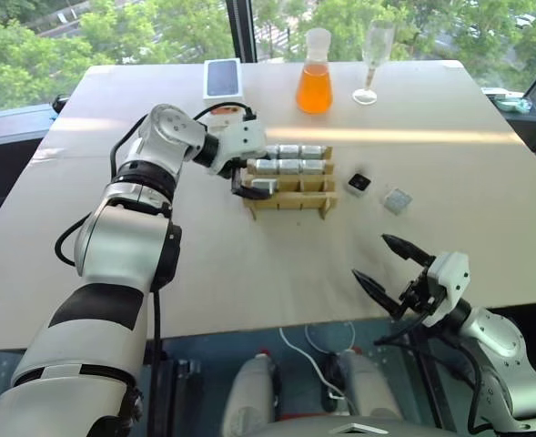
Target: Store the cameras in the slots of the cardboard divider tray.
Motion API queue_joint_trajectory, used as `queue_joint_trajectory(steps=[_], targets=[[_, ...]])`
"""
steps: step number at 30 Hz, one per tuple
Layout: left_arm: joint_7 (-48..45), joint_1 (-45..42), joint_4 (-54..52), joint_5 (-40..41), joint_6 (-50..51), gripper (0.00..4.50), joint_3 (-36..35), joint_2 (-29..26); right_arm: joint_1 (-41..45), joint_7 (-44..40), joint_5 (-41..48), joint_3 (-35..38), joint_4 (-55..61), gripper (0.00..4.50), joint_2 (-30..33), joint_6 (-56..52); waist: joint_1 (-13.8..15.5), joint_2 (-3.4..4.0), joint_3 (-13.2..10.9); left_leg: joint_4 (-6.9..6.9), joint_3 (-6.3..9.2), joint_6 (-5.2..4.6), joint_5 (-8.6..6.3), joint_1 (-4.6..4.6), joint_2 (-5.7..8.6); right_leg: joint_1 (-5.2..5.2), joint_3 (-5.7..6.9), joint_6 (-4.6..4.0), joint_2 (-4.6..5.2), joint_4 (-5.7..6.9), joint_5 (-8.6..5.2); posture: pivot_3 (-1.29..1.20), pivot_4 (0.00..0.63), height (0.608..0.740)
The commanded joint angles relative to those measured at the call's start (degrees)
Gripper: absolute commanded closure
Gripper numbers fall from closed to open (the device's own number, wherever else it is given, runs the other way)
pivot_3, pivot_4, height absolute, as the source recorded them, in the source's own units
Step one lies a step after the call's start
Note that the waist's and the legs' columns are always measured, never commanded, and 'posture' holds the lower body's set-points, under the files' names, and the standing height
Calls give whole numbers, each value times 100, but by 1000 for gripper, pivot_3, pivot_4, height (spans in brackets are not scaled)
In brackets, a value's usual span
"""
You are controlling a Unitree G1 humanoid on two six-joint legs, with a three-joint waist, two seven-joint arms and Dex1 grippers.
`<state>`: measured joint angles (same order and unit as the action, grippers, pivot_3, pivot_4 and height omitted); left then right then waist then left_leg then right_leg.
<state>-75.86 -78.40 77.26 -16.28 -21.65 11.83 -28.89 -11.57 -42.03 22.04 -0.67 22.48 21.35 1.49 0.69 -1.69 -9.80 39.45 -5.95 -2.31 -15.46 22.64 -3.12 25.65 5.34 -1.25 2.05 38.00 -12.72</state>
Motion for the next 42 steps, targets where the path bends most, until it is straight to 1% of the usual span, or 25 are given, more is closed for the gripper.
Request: queue_joint_trajectory(steps=[1, 4, 7, 9, 12, 19, 22, 35, 42], targets=[[-89, -100, -88, 128, -322, 64, -170, -58, 62, 15, 65, 4, 235, 0, 3, 98, -1, 0, 0, 0, 0, 0, 0, 0, 0, 0, 0, 0, 0, 0, 0, 0, 150, 740], [-532, 33, -137, 124, -636, 64, -143, -204, 83, 15, 69, 0, 214, 0, -2, 96, -4, 0, 0, 0, -2, 2, 1, -1, 1, 0, 1, -1, -1, 1, 0, 0, 150, 740], [-767, 180, -207, 15, -1117, 64, 1, -381, 68, 15, 59, -21, 206, 0, -14, 107, -17, 1, 0, 0, -3, 3, 1, -3, 0, 0, 0, -2, -2, 2, 1, 0, 150, 740], [-861, 269, -251, 127, -1218, 64, -76, -407, 84, 17, 61, -21, 201, 0, -14, 98, -4, 1, 1, 0, -3, 3, 2, -4, 0, 0, 0, -4, -2, 4, 2, 0, 150, 740], [-617, 411, -284, 63, -1427, 64, -44, -437, 128, 2, 65, -21, 175, 0, -5, 91, 17, -2, 3, 2, 0, 2, 1, -2, 0, -2, 4, -4, 0, 4, 2, 0, 150, 740], [565, 587, -335, -102, -1887, 64, 7, -322, 247, -48, 72, -12, 88, 0, 35, 84, 13, -7, 6, 7, 1, 0, 1, 2, 0, -3, 3, -6, 8, 4, 4, 0, 150, 740], [809, 614, -320, -182, -1971, 64, 65, -301, 247, -57, 74, -5, 88, 0, 51, 86, 11, -8, 6, 7, 3, 1, 1, 1, 0, -3, 6, -20, 6, 5, 12, 0, 150, 740], [801, 417, -267, 110, -1727, 64, -250, -229, 214, -30, 30, -30, 89, 0, 47, 126, 10, -8, 6, 7, 1, 2, 2, 0, 0, -3, 7, -19, 4, 7, 12, 0, 150, 740], [925, 396, -287, -42, -1814, 64, -112, -332, 255, -62, 28, -26, 26, 0, 54, 153, 9, -8, 6, 7, 0, 2, 2, 0, 1, -3, 7, -20, 4, 7, 13, 0, 150, 740]])
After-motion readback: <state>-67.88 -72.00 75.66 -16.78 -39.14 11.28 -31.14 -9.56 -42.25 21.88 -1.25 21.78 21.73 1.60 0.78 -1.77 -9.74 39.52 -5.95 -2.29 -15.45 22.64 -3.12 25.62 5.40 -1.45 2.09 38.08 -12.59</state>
